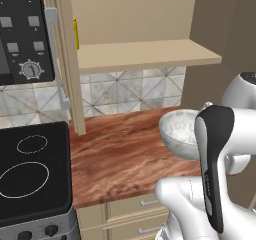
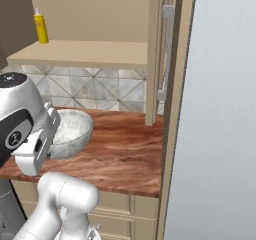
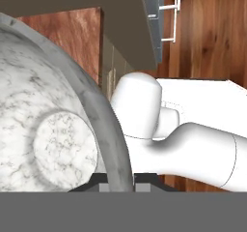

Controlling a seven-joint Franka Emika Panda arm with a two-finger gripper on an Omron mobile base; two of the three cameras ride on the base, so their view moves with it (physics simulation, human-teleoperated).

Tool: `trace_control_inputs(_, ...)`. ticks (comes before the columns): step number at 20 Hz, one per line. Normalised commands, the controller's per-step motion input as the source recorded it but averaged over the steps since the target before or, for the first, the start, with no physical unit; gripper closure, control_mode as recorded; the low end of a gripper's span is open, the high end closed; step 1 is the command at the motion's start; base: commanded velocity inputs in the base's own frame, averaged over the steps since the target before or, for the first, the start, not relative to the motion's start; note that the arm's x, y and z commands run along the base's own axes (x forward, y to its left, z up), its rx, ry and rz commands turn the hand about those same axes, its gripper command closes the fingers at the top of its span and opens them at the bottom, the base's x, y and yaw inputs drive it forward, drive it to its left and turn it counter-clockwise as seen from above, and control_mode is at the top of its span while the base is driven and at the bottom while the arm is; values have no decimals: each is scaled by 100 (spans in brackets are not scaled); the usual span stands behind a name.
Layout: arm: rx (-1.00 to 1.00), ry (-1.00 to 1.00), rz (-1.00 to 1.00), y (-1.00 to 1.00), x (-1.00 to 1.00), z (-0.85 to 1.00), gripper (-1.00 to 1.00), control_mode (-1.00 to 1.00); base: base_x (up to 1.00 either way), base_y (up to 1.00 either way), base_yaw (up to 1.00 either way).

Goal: Pick the mug and place it in the sink. Pick the bowl and place it in the open cabinet and then close the cabinet.

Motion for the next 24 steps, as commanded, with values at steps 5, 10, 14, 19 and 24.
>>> trace_control_inputs(5,0,0,0,0,0,0,100,100,33,0,-5)
trace_control_inputs(10,0,0,0,0,0,0,100,100,64,2,-3)
trace_control_inputs(14,0,0,0,0,0,0,100,100,95,1,0)
trace_control_inputs(19,-1,0,-2,5,11,0,100,-100,77,17,-6)
trace_control_inputs(24,-4,0,-5,10,2,17,100,-100,0,0,0)
